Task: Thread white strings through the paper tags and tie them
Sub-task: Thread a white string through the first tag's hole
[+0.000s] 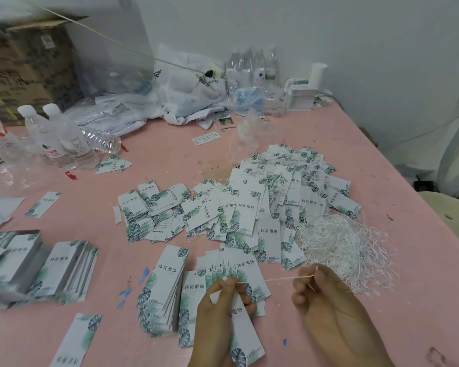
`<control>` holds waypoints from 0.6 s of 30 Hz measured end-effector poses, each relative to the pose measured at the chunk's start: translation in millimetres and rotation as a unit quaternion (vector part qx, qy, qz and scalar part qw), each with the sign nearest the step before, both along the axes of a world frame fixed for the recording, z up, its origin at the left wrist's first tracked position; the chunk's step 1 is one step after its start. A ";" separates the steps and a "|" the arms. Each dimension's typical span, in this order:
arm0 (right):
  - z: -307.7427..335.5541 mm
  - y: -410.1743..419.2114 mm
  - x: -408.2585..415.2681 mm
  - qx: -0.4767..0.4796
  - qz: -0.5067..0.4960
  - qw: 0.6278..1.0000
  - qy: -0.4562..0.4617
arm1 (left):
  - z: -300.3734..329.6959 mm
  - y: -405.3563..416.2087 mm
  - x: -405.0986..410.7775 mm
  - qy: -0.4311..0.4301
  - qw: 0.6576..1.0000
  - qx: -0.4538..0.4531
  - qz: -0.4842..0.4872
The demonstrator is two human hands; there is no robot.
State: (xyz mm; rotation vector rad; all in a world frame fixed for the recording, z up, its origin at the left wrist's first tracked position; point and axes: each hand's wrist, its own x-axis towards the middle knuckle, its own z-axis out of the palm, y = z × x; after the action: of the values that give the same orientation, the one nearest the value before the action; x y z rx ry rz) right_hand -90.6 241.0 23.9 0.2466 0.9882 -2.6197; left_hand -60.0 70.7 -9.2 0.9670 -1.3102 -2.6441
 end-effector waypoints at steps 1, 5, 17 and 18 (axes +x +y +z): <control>-3.4 3.1 -1.8 0.011 -0.008 1.000 0.013 | 0.6 0.5 -1.6 -0.002 1.000 0.019 -0.004; -5.1 16.9 -8.6 0.078 -0.071 0.992 0.075 | 0.1 2.5 -5.0 -0.007 0.991 0.134 -0.014; -38.6 -19.4 11.5 0.483 0.108 0.854 0.163 | -36.3 2.9 20.5 0.075 0.980 -0.130 -0.129; -42.2 -22.8 14.4 0.491 0.112 0.848 0.164 | -38.5 3.3 20.9 0.076 0.979 -0.138 -0.126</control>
State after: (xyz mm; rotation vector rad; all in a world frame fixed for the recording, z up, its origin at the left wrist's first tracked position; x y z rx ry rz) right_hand -76.1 218.2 -18.3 -0.1035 2.2560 -1.7449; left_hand -39.1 74.0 -47.6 0.5841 -1.8030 -2.5418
